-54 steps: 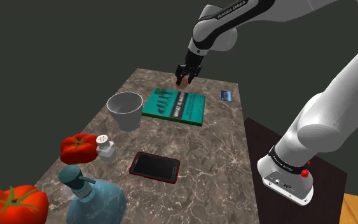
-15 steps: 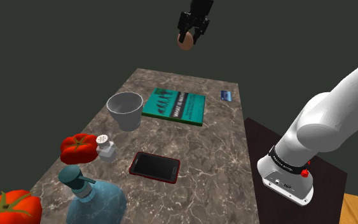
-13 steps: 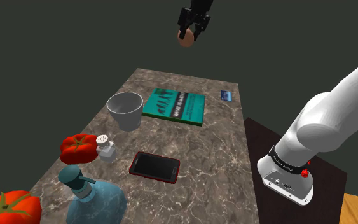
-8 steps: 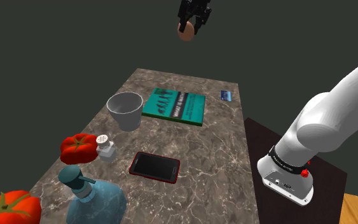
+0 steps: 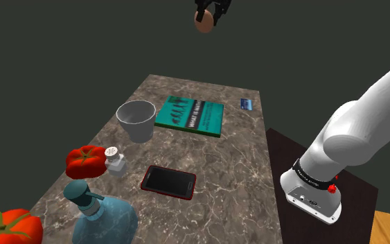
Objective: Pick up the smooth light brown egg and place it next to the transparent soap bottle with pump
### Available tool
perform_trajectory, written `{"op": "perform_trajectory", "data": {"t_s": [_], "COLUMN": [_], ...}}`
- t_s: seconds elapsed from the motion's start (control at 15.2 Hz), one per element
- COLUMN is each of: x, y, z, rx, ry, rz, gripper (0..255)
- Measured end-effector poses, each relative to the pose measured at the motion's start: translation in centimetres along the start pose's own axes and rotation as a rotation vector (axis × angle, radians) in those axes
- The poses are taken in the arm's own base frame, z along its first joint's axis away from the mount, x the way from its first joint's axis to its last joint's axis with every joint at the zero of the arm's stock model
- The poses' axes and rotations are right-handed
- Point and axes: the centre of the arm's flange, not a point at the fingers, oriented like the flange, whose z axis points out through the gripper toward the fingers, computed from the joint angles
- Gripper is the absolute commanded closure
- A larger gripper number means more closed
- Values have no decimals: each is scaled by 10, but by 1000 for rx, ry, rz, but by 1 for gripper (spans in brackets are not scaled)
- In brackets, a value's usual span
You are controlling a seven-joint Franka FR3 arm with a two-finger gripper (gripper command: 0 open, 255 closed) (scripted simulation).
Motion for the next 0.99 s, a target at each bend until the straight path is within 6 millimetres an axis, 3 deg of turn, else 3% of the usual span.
{"op": "perform_trajectory", "data": {"t_s": [0.13,0.46,0.99], "x": [2,-29,-98], "y": [-2,-38,-123], "z": [-9,-10,2], "rx": [0,0,0], "ry": [0,-1,-1], "rz": [0,-1,-1], "gripper": [255,255,255]}}
